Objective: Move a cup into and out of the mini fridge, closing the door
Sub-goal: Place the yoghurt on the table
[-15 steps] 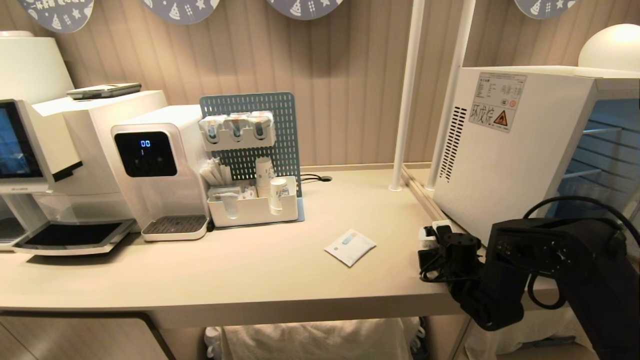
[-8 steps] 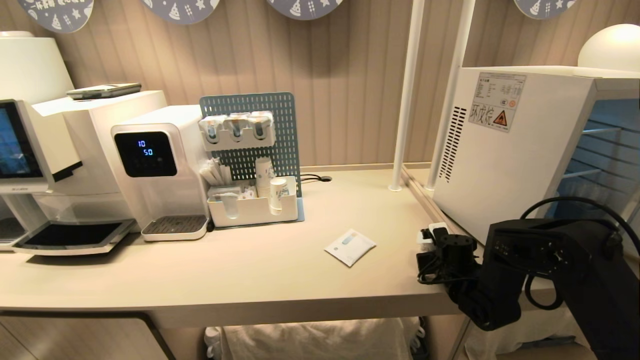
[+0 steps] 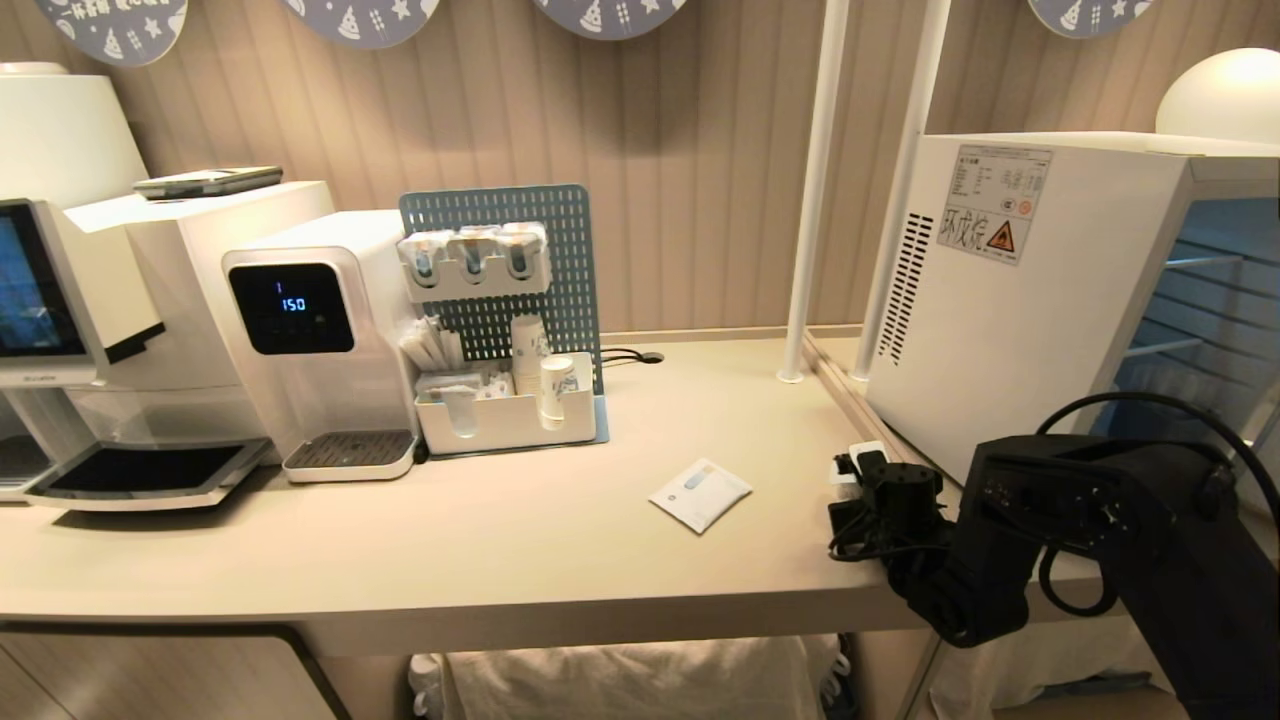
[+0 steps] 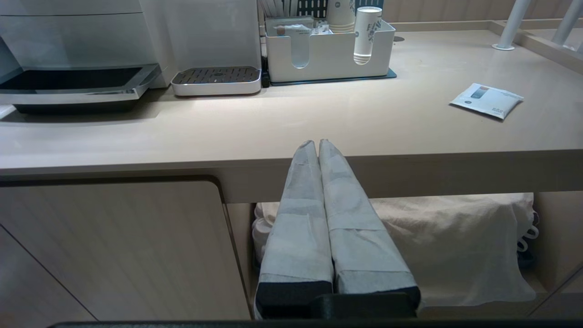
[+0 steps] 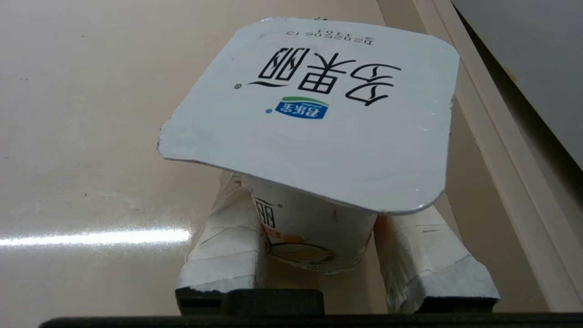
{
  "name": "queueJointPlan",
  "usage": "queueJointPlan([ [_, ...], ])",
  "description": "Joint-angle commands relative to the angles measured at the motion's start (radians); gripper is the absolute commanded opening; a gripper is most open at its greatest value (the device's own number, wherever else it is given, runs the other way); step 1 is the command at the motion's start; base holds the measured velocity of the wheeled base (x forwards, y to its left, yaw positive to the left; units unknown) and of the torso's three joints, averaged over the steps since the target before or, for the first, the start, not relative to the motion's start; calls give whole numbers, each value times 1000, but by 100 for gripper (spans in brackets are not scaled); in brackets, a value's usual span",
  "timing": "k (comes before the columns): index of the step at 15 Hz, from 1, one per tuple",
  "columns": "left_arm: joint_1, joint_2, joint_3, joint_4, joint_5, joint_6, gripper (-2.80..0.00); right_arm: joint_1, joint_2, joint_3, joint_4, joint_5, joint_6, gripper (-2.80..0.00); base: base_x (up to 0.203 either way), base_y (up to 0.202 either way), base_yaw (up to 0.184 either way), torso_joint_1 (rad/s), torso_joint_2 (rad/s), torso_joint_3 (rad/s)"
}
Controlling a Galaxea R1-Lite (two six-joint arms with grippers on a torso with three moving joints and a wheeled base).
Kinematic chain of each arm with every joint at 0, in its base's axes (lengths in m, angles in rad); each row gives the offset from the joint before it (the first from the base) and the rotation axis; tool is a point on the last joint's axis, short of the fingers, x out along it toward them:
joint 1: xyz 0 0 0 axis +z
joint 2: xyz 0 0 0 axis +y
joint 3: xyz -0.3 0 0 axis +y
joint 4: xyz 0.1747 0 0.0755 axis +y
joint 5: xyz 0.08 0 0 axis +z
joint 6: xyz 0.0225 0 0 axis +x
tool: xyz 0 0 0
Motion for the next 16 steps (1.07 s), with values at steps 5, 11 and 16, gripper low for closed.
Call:
queueJointPlan([
  [5,0,0,0,0,0,-1,-280,0,-9,3,-7,-3,0,-280,0,0,0,0,0,0],
  [11,0,0,0,0,0,1,-280,-1,-11,-1,-10,-2,2,-280,0,0,0,0,0,0],
  [16,0,0,0,0,0,1,-280,0,-11,-3,-5,-5,0,0,0,0,0,0,0,0],
])
